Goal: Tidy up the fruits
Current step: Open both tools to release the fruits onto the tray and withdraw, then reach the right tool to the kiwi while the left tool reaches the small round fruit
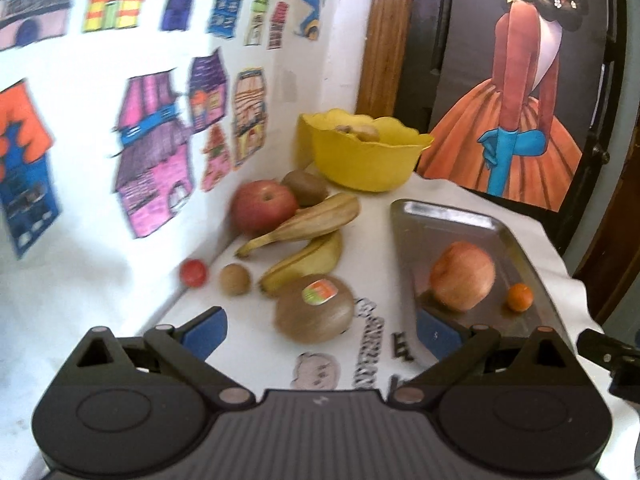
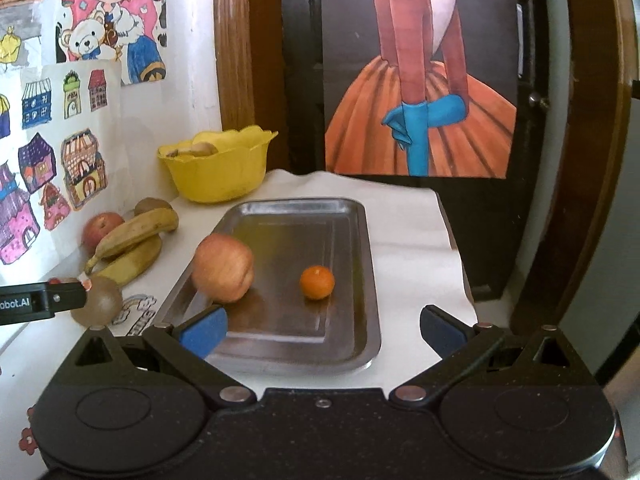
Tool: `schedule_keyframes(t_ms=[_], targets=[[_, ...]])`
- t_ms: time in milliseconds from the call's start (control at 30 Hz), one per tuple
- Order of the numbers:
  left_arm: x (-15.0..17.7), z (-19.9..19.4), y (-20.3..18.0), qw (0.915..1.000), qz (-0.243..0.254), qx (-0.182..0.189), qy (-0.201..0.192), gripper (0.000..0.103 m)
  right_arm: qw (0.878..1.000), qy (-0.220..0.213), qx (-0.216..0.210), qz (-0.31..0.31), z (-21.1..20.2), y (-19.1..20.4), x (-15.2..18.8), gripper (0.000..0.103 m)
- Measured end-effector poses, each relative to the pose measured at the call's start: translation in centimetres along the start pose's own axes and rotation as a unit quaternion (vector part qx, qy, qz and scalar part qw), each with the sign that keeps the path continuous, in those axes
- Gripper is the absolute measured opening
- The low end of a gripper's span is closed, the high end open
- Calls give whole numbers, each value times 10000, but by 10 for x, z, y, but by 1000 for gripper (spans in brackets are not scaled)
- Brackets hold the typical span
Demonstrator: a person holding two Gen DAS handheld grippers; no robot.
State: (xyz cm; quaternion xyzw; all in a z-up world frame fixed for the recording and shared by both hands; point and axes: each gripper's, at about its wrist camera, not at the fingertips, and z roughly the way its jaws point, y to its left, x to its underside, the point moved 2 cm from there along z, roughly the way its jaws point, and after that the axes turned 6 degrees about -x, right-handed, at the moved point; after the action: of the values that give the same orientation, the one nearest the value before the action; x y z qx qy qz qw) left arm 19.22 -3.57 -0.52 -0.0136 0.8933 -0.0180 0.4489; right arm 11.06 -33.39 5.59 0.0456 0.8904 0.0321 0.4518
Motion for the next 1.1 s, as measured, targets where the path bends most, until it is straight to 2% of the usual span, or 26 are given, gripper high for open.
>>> schedule_keyframes(t_ms=[233,600,1100], targets=[[15,-4,28,9996,-1,-182,230,102,9991,409,-51,123,-13,21,14,102],[29,-7,47,9979,4,-471,451,102,9917,1151,-435,382,1,47,27,102],[31,-12,55,9968,-57,-646,473,102,9888,1269,-776,140,12,68,23,102]])
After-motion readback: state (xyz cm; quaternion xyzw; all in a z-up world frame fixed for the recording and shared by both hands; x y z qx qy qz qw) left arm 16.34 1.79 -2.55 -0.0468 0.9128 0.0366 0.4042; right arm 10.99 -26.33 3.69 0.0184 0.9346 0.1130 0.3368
